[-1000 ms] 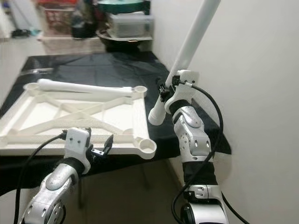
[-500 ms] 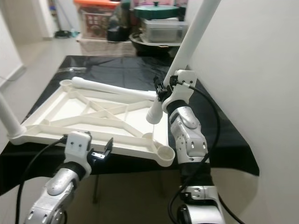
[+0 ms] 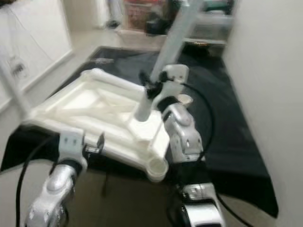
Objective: Building children table
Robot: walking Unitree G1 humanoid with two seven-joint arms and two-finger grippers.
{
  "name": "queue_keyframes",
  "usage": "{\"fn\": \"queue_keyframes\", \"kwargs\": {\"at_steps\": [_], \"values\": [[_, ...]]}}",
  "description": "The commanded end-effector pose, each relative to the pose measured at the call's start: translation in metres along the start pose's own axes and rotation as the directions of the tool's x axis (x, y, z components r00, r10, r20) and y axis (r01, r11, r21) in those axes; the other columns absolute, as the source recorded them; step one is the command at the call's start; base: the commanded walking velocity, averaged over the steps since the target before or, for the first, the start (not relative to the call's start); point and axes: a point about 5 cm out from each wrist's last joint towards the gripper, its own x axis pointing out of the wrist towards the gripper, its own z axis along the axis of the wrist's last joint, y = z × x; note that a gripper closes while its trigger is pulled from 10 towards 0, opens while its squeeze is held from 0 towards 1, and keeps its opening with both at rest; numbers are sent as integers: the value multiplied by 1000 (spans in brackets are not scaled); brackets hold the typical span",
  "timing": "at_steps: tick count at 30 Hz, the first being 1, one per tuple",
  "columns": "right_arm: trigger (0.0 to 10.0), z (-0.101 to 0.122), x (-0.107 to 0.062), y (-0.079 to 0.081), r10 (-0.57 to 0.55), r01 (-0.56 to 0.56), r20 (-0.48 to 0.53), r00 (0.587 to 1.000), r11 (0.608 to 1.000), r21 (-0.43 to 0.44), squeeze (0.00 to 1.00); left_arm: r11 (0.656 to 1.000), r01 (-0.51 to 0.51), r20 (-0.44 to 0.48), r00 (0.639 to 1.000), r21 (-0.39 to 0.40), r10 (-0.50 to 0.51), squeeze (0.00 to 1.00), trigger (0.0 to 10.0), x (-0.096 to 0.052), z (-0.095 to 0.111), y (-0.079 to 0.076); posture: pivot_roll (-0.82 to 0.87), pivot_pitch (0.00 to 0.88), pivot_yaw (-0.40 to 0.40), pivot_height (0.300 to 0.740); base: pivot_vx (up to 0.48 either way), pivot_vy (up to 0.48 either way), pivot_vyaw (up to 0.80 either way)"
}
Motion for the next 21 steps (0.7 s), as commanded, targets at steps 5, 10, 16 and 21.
{"fn": "queue_keyframes", "kwargs": {"at_steps": [5,10,16,21], "values": [[10000,3,-1,-1,9,-10,14,1000,1000,25,0,1000,-1,-19,1000,7,1,0,10000,-2,-4,-1,42,11,-54,740,0,0,-80],[10000,0,-4,1,31,-31,9,999,999,25,0,1000,18,-23,1000,1,-18,0,10000,-5,-5,-5,42,14,-53,740,0,0,-800],[10000,-3,-6,8,114,-113,-9,993,992,48,0,999,46,-31,998,-16,-46,0,10000,-9,-6,-8,40,19,-49,740,0,0,-800],[10000,-13,-11,12,301,-292,-103,948,952,90,0,980,178,-73,980,-83,-184,0,10000,-24,-13,-20,44,33,-51,740,0,0,0]]}}
